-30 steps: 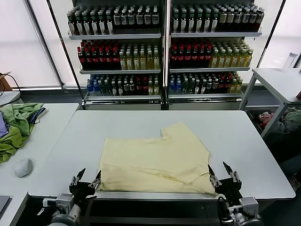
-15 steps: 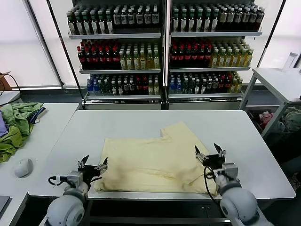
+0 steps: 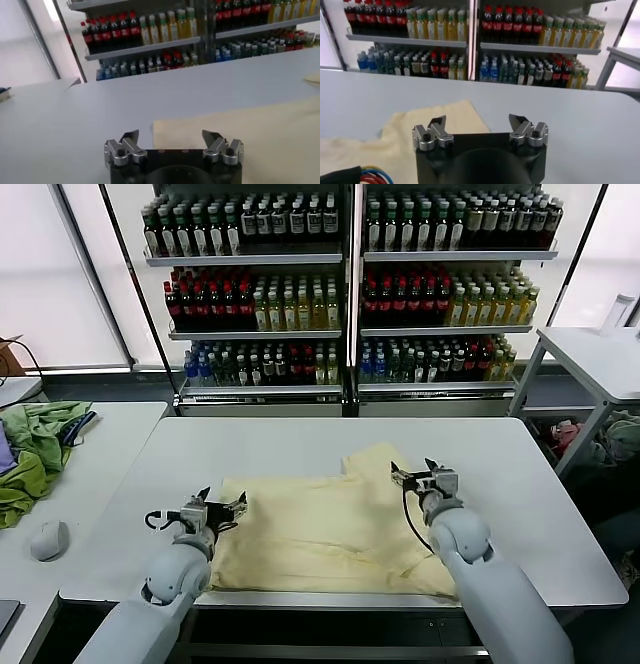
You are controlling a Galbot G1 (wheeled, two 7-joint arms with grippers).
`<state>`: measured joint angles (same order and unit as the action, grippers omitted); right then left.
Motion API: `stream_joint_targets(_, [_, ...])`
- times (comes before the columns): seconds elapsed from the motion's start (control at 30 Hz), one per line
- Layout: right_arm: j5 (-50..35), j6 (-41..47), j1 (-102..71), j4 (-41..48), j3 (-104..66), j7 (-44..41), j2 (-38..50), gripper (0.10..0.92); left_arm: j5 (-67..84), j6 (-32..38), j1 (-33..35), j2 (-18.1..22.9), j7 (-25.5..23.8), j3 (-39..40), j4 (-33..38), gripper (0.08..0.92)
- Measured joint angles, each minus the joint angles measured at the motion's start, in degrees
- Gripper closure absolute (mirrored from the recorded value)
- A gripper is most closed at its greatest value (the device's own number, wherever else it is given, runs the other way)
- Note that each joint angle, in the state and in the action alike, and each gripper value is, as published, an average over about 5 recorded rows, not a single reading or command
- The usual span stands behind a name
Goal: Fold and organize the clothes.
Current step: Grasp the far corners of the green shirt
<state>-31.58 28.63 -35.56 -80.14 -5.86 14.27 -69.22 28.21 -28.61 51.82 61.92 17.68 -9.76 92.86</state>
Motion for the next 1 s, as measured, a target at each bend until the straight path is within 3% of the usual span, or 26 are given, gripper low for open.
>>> stream_joint_targets(0.53, [-1.8,0.8,10.7,20.4,2.7,-1.5,-6.6,0.223,3.8,-1.0,-6.5,0.6,-0.8,3.1,-7.3,0.180])
stream_joint_targets(0.67, [-2.0,1.0,11.4,22.4,3.1,-1.7,-7.2,0.317,5.2,-1.3,-7.0,0.5,-1.3,3.2,-7.9,0.231])
stream_joint_targets(1.0, [-2.1,1.3,11.2,22.6,4.8,-2.8,-6.7,0.611,8.7,-2.1,-6.3,-0.1,-2.9,2.6,-7.7,0.516])
